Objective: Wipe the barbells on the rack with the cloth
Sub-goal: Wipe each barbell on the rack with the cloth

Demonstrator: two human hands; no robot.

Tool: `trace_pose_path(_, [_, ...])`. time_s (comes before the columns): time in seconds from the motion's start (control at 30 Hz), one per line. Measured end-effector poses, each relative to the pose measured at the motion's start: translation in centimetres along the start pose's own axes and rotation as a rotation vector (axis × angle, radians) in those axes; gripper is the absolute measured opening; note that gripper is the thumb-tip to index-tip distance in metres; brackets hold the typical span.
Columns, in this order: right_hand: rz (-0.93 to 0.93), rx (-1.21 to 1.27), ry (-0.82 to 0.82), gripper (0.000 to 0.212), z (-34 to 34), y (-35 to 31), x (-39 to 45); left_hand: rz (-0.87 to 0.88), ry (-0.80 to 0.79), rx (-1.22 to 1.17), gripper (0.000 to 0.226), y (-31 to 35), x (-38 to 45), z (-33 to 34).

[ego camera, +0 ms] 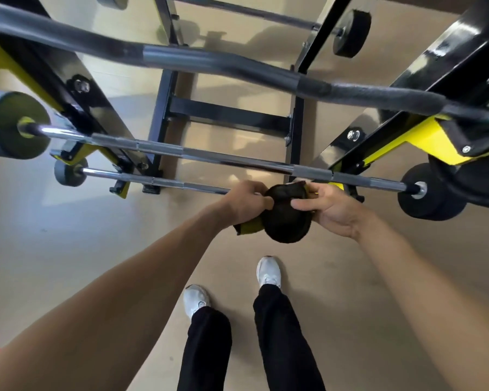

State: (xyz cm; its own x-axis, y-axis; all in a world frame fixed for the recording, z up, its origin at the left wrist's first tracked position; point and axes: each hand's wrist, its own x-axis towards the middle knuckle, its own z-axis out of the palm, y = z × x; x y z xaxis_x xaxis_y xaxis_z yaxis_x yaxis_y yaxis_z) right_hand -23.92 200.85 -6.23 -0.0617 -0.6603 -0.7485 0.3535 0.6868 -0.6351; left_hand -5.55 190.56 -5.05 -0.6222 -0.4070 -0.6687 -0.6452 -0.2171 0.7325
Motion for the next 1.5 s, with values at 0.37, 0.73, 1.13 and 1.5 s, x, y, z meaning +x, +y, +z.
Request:
trace_pose_path(0.37, [-0.383, -0.88, 0.718, 0.031, -5.2, -3.2, 6.4, 0.105, 0.077, 0.099, 0.01, -0.9, 7.5, 3.2])
trace_pose_path(0.73, [-0.377, -1.542, 0.238, 0.095, -8.0, 2.6, 9.2, -0.056, 0.116, -0.364, 0.025, -2.1, 12.5, 8.0])
trace_pose_path(1.13, [-0.39, -1.524, 0.258, 0.021, -5.6, 0.2, 14.6, 0.154, 0.516, 0.983, 0.024, -0.2, 18.6, 2.5])
trace_pose_path(1.5, [-0.348, -1.587, 0.378, 0.03, -12.1, 1.3, 10.7, -0.022, 0.435, 1.08, 0.042, -0.9, 19.6, 1.5])
